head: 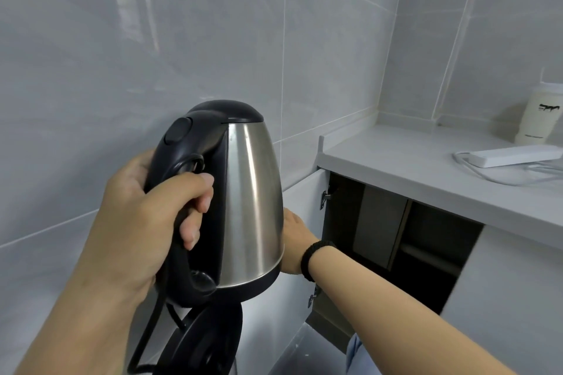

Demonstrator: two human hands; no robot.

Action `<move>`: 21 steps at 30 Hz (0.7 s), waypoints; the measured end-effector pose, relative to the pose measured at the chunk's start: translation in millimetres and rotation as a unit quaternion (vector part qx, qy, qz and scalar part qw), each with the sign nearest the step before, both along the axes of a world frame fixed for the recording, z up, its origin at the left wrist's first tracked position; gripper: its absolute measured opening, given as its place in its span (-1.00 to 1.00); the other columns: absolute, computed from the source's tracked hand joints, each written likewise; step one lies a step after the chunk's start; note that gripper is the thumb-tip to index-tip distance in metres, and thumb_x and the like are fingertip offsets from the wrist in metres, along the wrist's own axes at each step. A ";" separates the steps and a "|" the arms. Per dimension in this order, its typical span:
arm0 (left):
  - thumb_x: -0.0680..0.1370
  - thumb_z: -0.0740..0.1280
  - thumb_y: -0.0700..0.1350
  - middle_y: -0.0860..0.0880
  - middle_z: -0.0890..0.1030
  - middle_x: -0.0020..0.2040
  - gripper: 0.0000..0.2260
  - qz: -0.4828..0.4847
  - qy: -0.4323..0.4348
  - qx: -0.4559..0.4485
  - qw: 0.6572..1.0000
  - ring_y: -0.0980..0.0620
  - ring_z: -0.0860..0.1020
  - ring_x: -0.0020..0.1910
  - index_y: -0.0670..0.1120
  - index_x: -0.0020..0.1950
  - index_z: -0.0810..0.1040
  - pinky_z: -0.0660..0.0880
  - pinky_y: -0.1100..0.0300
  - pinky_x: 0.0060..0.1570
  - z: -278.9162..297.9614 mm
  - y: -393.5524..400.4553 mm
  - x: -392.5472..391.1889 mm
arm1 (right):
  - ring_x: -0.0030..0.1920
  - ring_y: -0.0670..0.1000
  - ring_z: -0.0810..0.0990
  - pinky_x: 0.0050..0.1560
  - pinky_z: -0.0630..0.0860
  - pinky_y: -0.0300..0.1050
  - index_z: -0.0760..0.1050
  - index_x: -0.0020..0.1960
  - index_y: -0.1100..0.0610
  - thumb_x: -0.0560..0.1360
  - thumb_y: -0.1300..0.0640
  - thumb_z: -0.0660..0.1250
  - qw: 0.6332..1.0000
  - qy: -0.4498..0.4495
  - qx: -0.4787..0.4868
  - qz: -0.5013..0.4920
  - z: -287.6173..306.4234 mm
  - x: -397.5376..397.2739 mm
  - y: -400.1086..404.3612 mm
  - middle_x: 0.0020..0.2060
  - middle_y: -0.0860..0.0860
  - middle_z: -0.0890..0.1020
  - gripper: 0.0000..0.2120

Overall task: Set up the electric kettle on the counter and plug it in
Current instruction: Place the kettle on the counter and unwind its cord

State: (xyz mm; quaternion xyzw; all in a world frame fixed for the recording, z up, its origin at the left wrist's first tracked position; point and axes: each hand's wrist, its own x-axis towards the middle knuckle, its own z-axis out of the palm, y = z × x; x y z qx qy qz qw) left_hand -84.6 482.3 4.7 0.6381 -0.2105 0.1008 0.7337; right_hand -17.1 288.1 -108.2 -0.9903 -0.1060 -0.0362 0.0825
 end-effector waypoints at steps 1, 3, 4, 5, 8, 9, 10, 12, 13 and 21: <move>0.33 0.32 -0.16 -0.09 0.42 -0.47 -0.82 0.001 0.000 0.001 1.000 0.04 0.27 -0.64 -0.26 -0.20 0.41 0.26 0.25 -0.62 0.9 -0.9 -1.2 | 0.26 0.19 0.27 0.38 0.22 0.05 0.26 0.41 0.15 0.49 0.10 0.29 1.000 0.008 -0.015 -0.005 2.5 -0.2 1.0 0.31 0.13 0.29 -0.48; 0.33 0.32 -0.16 -0.09 0.42 -0.47 -0.83 0.003 -0.003 0.007 1.000 0.04 0.28 -0.63 -0.24 -0.23 0.41 0.27 0.24 -0.62 2.5 -3.5 -4.8 | 0.31 0.19 0.22 0.42 0.14 0.05 0.18 0.45 0.18 0.50 0.12 0.30 0.999 0.017 -0.031 -0.014 7.8 -0.5 2.1 0.36 0.16 0.24 -0.42; 0.33 0.32 -0.16 -0.09 0.43 -0.47 -0.83 0.004 -0.004 0.009 1.000 0.04 0.28 -0.62 -0.24 -0.22 0.41 0.28 0.23 -0.62 2.9 -4.6 -6.8 | 0.34 0.19 0.19 0.44 0.11 0.04 0.15 0.47 0.20 0.51 0.14 0.31 0.999 0.025 -0.021 -0.019 10.5 -1.4 2.1 0.38 0.18 0.22 -0.39; 0.33 0.32 -0.16 -0.08 0.43 -0.46 -0.82 0.006 -0.007 0.009 1.000 0.04 0.28 -0.62 -0.25 -0.21 0.41 0.28 0.23 -0.62 3.8 -5.7 -8.4 | 0.37 0.18 0.17 0.46 0.09 0.03 0.12 0.47 0.22 0.51 0.16 0.32 0.999 0.030 -0.006 -0.021 12.9 -2.7 1.9 0.39 0.19 0.21 -0.38; 0.33 0.31 -0.17 -0.08 0.43 -0.46 -0.84 0.009 -0.015 0.003 1.000 0.04 0.28 -0.63 -0.24 -0.20 0.43 0.27 0.25 -0.62 7.9 -7.5 -12.8 | 0.34 0.17 0.19 0.46 0.09 0.05 0.11 0.48 0.20 0.53 0.12 0.28 1.000 0.013 0.026 -0.011 12.3 -8.8 1.1 0.36 0.15 0.23 -0.40; 0.33 0.31 -0.18 -0.07 0.43 -0.47 -0.87 0.008 -0.017 -0.001 1.000 0.05 0.28 -0.64 -0.22 -0.21 0.45 0.26 0.26 -0.62 10.1 -8.1 -13.8 | 0.34 0.17 0.20 0.46 0.09 0.07 0.10 0.49 0.17 0.53 0.10 0.28 0.999 0.004 0.033 -0.010 9.3 -11.9 1.1 0.37 0.13 0.23 -0.39; 0.33 0.31 -0.18 -0.06 0.43 -0.48 -0.88 0.005 -0.019 -0.005 1.000 0.05 0.27 -0.64 -0.20 -0.20 0.46 0.26 0.27 -0.62 12.0 -8.4 -14.2 | 0.33 0.17 0.20 0.46 0.09 0.09 0.11 0.49 0.14 0.53 0.07 0.28 0.999 -0.004 0.034 -0.010 4.7 -14.7 0.5 0.37 0.11 0.23 -0.39; 0.33 0.31 -0.18 -0.05 0.43 -0.48 -0.87 -0.004 -0.026 -0.008 1.000 0.07 0.27 -0.65 -0.21 -0.19 0.46 0.26 0.28 -0.62 15.9 -10.2 -14.6 | 0.31 0.15 0.24 0.45 0.12 0.13 0.19 0.46 0.08 0.50 -0.03 0.25 0.999 -0.031 0.020 -0.006 -8.8 -17.0 -6.2 0.33 0.08 0.29 -0.42; 0.33 0.31 -0.18 -0.06 0.43 -0.48 -0.86 -0.008 -0.029 -0.007 1.000 0.07 0.27 -0.65 -0.22 -0.18 0.46 0.26 0.28 -0.62 17.7 -11.7 -14.7 | 0.28 0.14 0.26 0.42 0.16 0.12 0.26 0.42 0.07 0.48 -0.11 0.22 0.999 -0.038 0.016 -0.005 -13.6 -19.1 -11.5 0.30 0.06 0.34 -0.44; 0.33 0.31 -0.18 -0.08 0.42 -0.46 -0.79 -0.049 -0.030 -0.006 0.998 0.05 0.27 -0.63 -0.31 -0.20 0.37 0.26 0.26 -0.62 20.7 -36.7 -18.6 | 0.27 0.03 0.26 0.36 0.30 -0.05 0.28 0.41 -0.11 0.46 -0.29 0.27 0.992 -0.063 0.106 0.016 -24.4 -43.7 -49.0 0.31 -0.08 0.36 -0.41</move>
